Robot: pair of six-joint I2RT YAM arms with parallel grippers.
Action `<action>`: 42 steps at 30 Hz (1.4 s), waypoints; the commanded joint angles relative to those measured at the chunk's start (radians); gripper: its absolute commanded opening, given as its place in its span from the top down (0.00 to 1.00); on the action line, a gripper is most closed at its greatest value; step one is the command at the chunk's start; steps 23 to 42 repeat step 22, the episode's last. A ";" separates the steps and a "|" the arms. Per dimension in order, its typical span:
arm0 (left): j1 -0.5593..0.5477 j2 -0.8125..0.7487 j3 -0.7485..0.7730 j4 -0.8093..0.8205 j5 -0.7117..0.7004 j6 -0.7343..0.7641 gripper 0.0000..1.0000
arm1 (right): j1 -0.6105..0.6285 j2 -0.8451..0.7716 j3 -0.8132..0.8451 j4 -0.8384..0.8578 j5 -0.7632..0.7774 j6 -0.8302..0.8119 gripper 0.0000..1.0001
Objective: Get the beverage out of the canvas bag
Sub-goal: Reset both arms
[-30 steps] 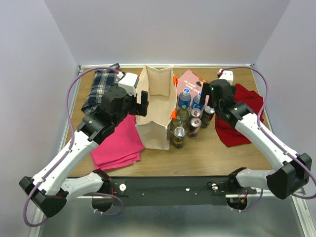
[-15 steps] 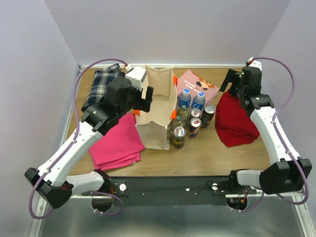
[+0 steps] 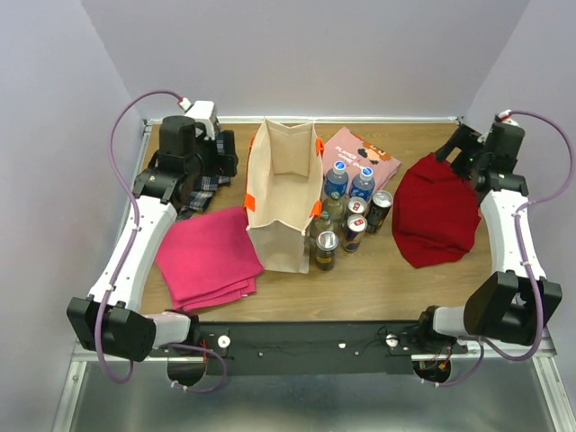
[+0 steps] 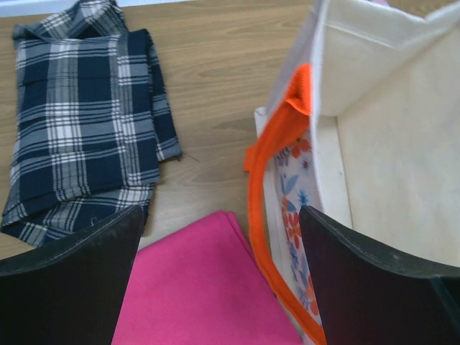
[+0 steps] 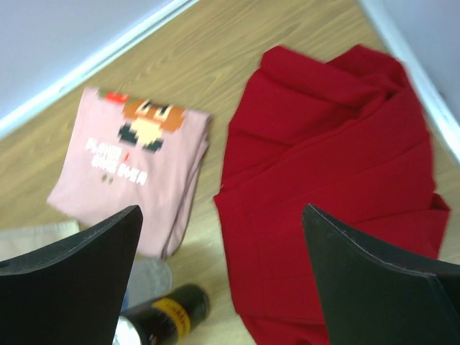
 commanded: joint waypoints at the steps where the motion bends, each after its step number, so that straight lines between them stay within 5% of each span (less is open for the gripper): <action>1: 0.083 0.013 0.026 0.102 0.029 -0.023 0.01 | -0.078 0.022 -0.038 0.088 -0.070 0.040 0.00; 7: 0.122 0.004 -0.141 0.276 -0.037 -0.073 0.01 | -0.078 0.039 -0.150 0.166 -0.035 -0.032 0.00; 22: 0.124 -0.033 -0.250 0.386 -0.176 -0.174 0.01 | -0.076 0.001 -0.347 0.450 0.103 -0.032 0.00; 42: 0.124 -0.033 -0.250 0.386 -0.176 -0.174 0.01 | -0.076 0.001 -0.347 0.450 0.103 -0.032 0.00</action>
